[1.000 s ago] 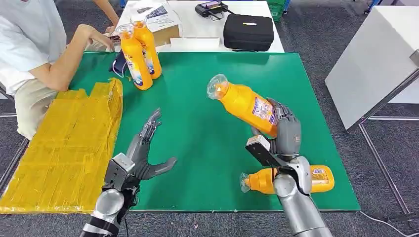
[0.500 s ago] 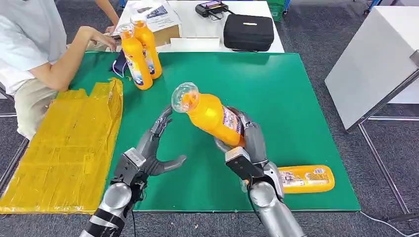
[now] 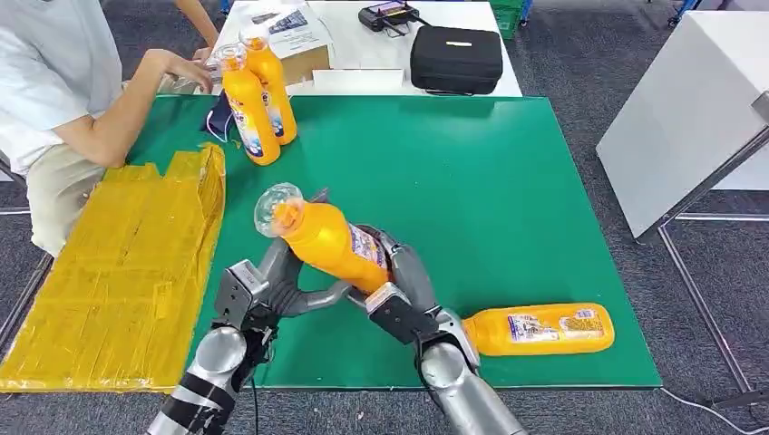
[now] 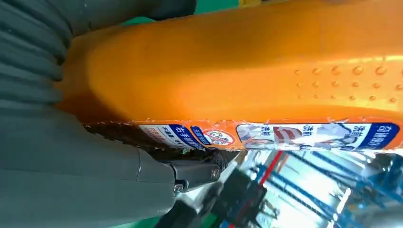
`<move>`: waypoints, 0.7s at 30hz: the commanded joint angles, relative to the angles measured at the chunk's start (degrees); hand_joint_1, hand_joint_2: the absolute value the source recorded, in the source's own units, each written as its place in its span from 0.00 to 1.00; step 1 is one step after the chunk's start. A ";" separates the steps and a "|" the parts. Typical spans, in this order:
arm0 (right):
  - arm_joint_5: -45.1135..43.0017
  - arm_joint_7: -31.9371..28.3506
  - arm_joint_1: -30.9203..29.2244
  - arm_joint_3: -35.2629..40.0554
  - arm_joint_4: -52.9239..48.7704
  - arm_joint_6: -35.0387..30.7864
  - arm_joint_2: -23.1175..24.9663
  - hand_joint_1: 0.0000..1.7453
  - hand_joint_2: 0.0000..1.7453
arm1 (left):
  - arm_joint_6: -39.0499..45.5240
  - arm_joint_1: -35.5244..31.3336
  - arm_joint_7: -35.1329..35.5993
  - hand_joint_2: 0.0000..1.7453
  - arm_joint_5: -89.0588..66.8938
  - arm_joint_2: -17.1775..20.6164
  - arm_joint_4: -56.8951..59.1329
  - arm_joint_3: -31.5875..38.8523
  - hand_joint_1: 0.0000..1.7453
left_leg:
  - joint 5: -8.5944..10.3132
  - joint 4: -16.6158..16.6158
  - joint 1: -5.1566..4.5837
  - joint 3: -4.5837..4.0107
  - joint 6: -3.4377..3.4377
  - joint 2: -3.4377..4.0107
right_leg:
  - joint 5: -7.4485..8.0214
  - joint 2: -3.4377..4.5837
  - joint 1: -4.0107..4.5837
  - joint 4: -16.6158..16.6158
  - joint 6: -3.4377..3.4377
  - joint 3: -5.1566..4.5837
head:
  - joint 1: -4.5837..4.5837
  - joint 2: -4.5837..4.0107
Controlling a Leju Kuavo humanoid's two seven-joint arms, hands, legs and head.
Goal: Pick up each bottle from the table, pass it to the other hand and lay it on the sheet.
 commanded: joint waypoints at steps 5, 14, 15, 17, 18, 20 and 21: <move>-0.63 -0.49 -4.28 3.47 9.29 0.61 -0.03 1.00 1.00 | -2.25 -2.44 -0.20 1.00 3.05 0.84 3.61 -1.25 0.00 | -0.10 -0.03 0.05 0.31 -0.08 0.00 | -0.07 0.15 0.03 -0.08 -0.08 0.33 | 0.00 0.00; -0.86 -0.97 -4.73 4.63 10.62 0.60 0.14 1.00 1.00 | -3.72 -2.34 -0.31 1.00 5.13 0.58 4.28 -1.85 1.00 | -0.16 0.01 0.09 0.39 -0.09 -0.03 | -0.13 0.15 0.06 -0.08 -0.10 0.44 | 0.00 0.00; -0.89 -1.02 -4.69 4.70 10.48 0.60 0.10 1.00 1.00 | -3.67 -2.36 -0.33 1.00 5.15 0.54 4.33 -1.84 1.00 | -0.12 -0.02 0.07 0.32 -0.07 -0.02 | -0.09 0.13 0.05 -0.08 -0.08 0.35 | 0.00 0.00; -0.98 -1.12 -4.55 4.82 9.97 0.57 -0.03 1.00 1.00 | -3.52 -2.43 -0.36 1.00 5.18 0.45 4.54 -1.82 1.00 | -0.15 -0.01 0.08 0.39 -0.08 -0.04 | -0.13 0.14 0.06 -0.09 -0.09 0.44 | 0.00 0.00; -0.99 -1.13 -4.53 4.86 9.74 0.58 -0.10 1.00 1.00 | -3.47 -2.48 -0.38 1.00 5.20 0.41 4.70 -1.80 1.00 | -0.10 -0.03 0.06 0.31 -0.07 -0.05 | -0.10 0.10 0.04 -0.09 -0.08 0.35 | 0.00 0.00; -1.05 -1.12 -4.50 4.85 9.50 0.56 -0.16 1.00 1.00 | -3.41 -2.57 -0.39 1.00 5.21 0.33 5.00 -1.79 1.00 | -0.12 0.00 0.08 0.32 -0.08 -0.05 | -0.11 0.11 0.05 -0.07 -0.08 0.37 | 0.02 0.00; -1.16 -1.08 -4.46 4.77 9.42 0.54 -0.22 1.00 1.00 | -3.35 -2.62 -0.39 1.00 5.21 0.26 5.20 -1.83 1.00 | -0.06 -0.02 0.04 0.20 -0.05 -0.03 | -0.05 0.08 0.02 -0.06 -0.06 0.22 | 0.00 0.00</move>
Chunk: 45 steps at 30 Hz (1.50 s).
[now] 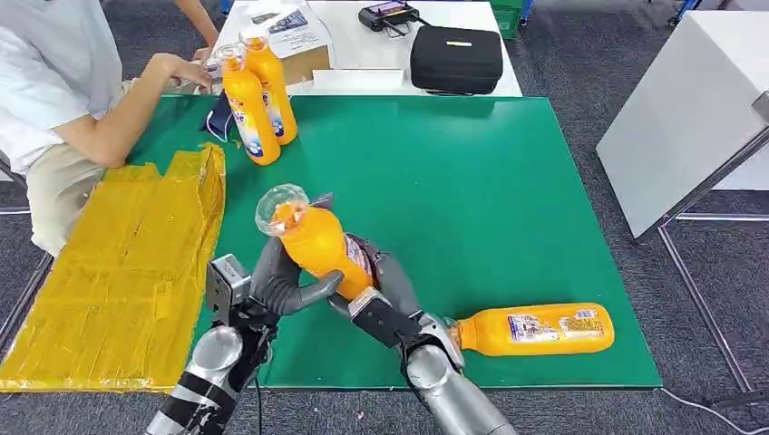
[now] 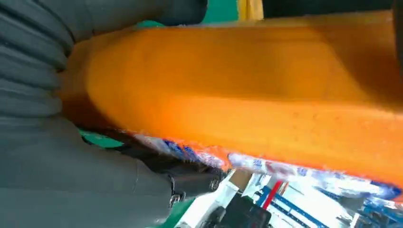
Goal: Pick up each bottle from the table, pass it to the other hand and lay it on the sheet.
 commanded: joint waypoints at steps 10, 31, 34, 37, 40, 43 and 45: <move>-1.47 -1.27 -1.35 0.55 0.83 -1.26 -1.41 0.03 1.00 | 2.85 -2.77 -0.50 1.00 -1.50 0.32 4.35 -1.46 1.00 | -0.04 -0.03 0.03 0.16 -0.04 -0.07 | -0.05 0.04 0.01 -0.05 -0.05 0.18 | -0.04 0.00; -7.05 -3.67 7.89 -6.55 -29.48 -5.63 -5.95 0.00 1.00 | 42.28 -15.76 20.93 1.00 -77.98 12.23 19.95 6.52 1.00 | -0.02 -0.03 0.04 0.19 -0.07 0.01 | -0.03 0.12 0.03 -0.03 -0.07 0.17 | -0.02 0.00; -7.93 -3.86 7.01 -6.18 -30.28 -5.57 -6.03 0.00 1.00 | 44.26 -19.11 23.86 1.00 -85.72 12.60 30.22 5.36 1.00 | -0.10 0.00 0.09 0.39 -0.11 -0.09 | -0.14 0.07 0.06 -0.02 -0.11 0.41 | 0.00 0.00; -8.25 -3.77 6.26 -5.35 -30.37 -5.36 -6.27 0.00 1.00 | 45.97 -21.49 25.72 1.00 -87.66 13.72 38.00 2.16 1.00 | -0.08 -0.01 0.07 0.39 -0.10 0.01 | -0.09 0.16 0.04 -0.03 -0.10 0.38 | -0.02 0.00; -8.29 -3.77 6.02 -4.87 -30.23 -5.26 -6.45 0.00 1.00 | 44.32 -23.10 28.41 1.00 -87.66 14.90 41.08 -1.88 1.00 | 0.01 -0.03 0.02 0.16 -0.06 0.02 | -0.03 0.10 0.01 -0.01 -0.05 0.14 | 0.00 0.00; -8.58 -3.95 5.64 -4.27 -29.96 -4.83 -6.65 0.00 1.00 | 43.74 -23.74 27.68 1.00 -87.53 14.57 45.17 -0.89 1.00 | -0.05 0.00 0.07 0.26 -0.08 0.02 | -0.07 0.13 0.04 -0.01 -0.07 0.25 | -0.02 0.00; -8.58 -3.95 5.64 -4.27 -29.96 -4.83 -6.65 0.00 1.00 | 43.74 -23.74 27.68 1.00 -87.53 14.57 45.17 -0.89 1.00 | -0.05 -0.01 0.05 0.23 -0.07 0.07 | -0.05 0.17 0.03 -0.01 -0.06 0.22 | 0.00 0.00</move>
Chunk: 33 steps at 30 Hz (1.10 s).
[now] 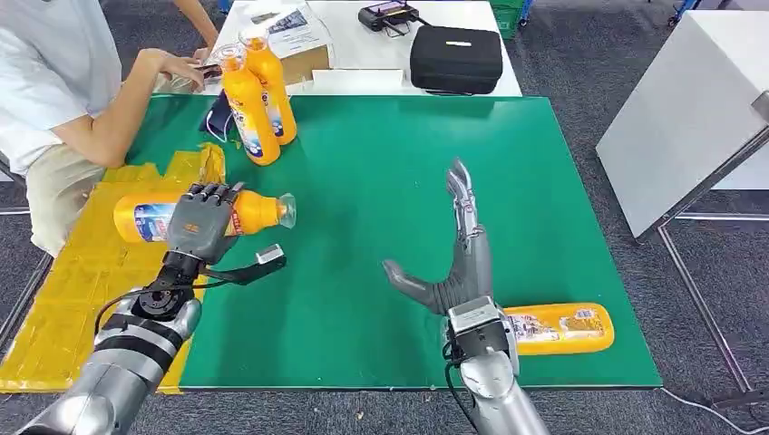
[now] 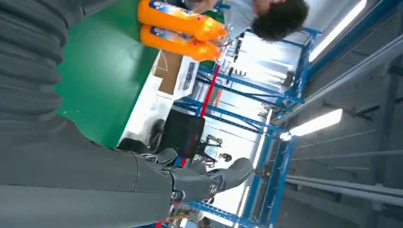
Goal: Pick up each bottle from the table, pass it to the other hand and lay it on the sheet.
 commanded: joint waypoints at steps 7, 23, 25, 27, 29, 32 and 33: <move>-0.14 0.02 -2.72 1.62 1.17 0.22 -2.54 0.00 1.00 | -1.66 -6.46 -0.67 1.00 1.43 1.56 21.71 -3.53 1.00 | -0.07 -0.02 0.04 0.18 -0.05 0.06 | -0.04 0.16 0.03 -0.05 -0.05 0.19 | 0.02 0.00; 2.02 1.53 -3.44 4.23 2.97 0.72 -3.23 0.00 1.00 | -1.58 -4.67 -1.26 1.00 6.19 0.26 25.03 3.39 0.00 | -0.21 0.02 0.12 0.42 -0.10 0.03 | -0.14 0.22 0.09 -0.08 -0.10 0.48 | 0.02 0.00; 2.02 1.53 -3.68 4.27 3.27 0.64 -3.43 0.00 1.00 | -0.17 -4.05 -1.83 1.00 6.78 0.38 25.18 4.54 0.00 | -0.09 -0.03 0.04 0.23 -0.06 0.08 | -0.04 0.21 0.02 -0.07 -0.06 0.24 | 0.00 0.00; 2.22 1.62 -3.94 4.32 3.46 0.68 -3.77 0.00 1.00 | 0.30 -3.72 -2.03 1.00 7.26 0.36 25.59 5.20 0.00 | -0.06 -0.04 0.04 0.18 -0.05 0.07 | -0.01 0.17 0.03 -0.07 -0.05 0.19 | 0.02 0.00; 2.23 1.63 -4.07 4.19 3.54 0.63 -3.95 0.00 1.00 | 0.55 -3.45 -2.72 1.00 8.01 0.06 25.79 5.91 0.00 | -0.06 -0.04 0.03 0.19 -0.05 0.05 | -0.02 0.16 0.02 -0.07 -0.05 0.20 | 0.00 0.00; 2.81 2.21 -4.06 4.13 3.61 0.54 -4.10 0.00 1.00 | 1.26 -2.78 -4.03 1.00 9.76 -0.94 25.70 7.89 0.00 | -0.14 -0.04 0.06 0.39 -0.07 0.05 | -0.08 0.22 0.04 -0.10 -0.08 0.42 | 0.02 0.00; 3.04 2.33 -3.95 4.13 3.60 0.47 -4.13 0.00 1.00 | 1.88 -2.52 -4.36 1.00 9.95 -1.37 25.46 8.49 0.00 | -0.08 -0.06 0.04 0.26 -0.05 0.04 | -0.04 0.17 0.02 -0.09 -0.05 0.29 | 0.02 0.00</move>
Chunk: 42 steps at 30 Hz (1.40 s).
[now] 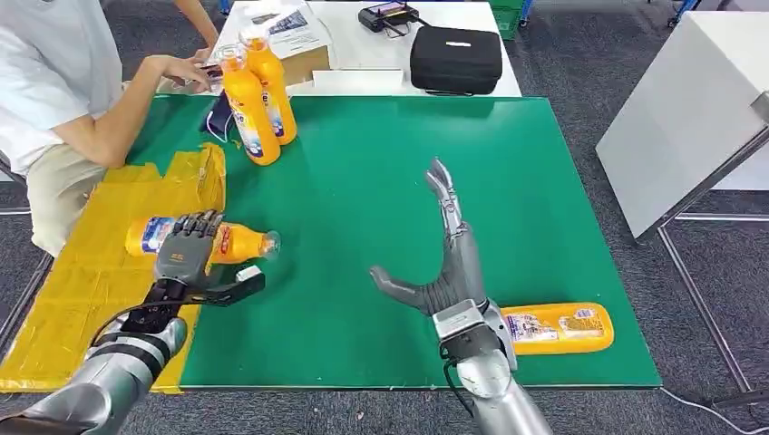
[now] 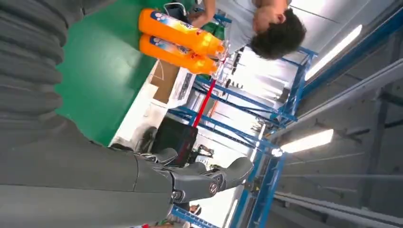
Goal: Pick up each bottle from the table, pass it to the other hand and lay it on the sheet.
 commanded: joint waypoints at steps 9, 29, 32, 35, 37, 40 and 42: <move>4.83 1.76 -0.65 0.58 3.27 -2.05 -3.09 0.00 1.00 | 3.22 6.89 -18.14 1.00 14.61 -8.22 -10.45 15.95 0.00 | -0.08 -0.07 0.03 0.30 -0.04 -0.07 | -0.07 0.07 0.01 -0.13 -0.04 0.35 | -0.02 0.00; 31.49 9.95 3.08 2.05 5.90 -2.68 -12.16 0.00 1.00 | -20.08 27.25 -29.26 1.00 53.07 -11.65 -51.49 11.69 0.00 | -0.24 0.00 0.01 0.13 -0.06 0.01 | -0.12 0.13 -0.01 -0.12 -0.07 0.18 | -0.02 0.00; 31.49 9.95 3.08 2.05 5.90 -2.68 -12.16 0.00 1.00 | -20.08 27.25 -29.26 1.00 53.07 -11.65 -51.49 11.69 0.00 | -0.36 0.05 0.09 0.44 -0.14 -0.09 | -0.26 0.15 0.06 -0.12 -0.16 0.54 | -0.02 0.00; 32.50 11.66 3.18 2.11 6.38 -0.74 -13.09 0.00 1.00 | -23.49 27.55 -29.82 1.00 55.47 -11.43 -51.57 11.26 0.00 | -0.30 0.02 0.06 0.32 -0.10 -0.06 | -0.19 0.13 0.04 -0.14 -0.11 0.39 | -0.02 0.00; 34.07 12.93 5.26 0.70 5.97 -0.62 -14.90 0.00 1.00 | -28.15 30.38 -29.99 1.00 59.03 -12.03 -54.28 10.87 0.00 | -0.29 -0.01 0.05 0.33 -0.08 -0.06 | -0.18 0.11 0.04 -0.17 -0.10 0.40 | -0.02 0.00; 34.80 12.98 8.00 -0.97 5.51 0.87 -17.64 0.00 1.00 | -32.06 32.36 -29.81 1.00 61.78 -13.00 -55.28 9.78 0.00 | -0.24 -0.04 0.02 0.25 -0.04 -0.15 | -0.17 -0.02 0.00 -0.20 -0.05 0.34 | -0.02 0.00; 35.18 13.05 9.89 -1.99 4.81 2.92 -19.62 0.00 1.00 | -34.27 32.01 -28.82 1.00 62.62 -13.06 -53.60 8.52 0.00 | -0.32 -0.01 0.03 0.36 -0.04 -0.24 | -0.25 -0.07 0.01 -0.21 -0.05 0.50 | -0.02 0.00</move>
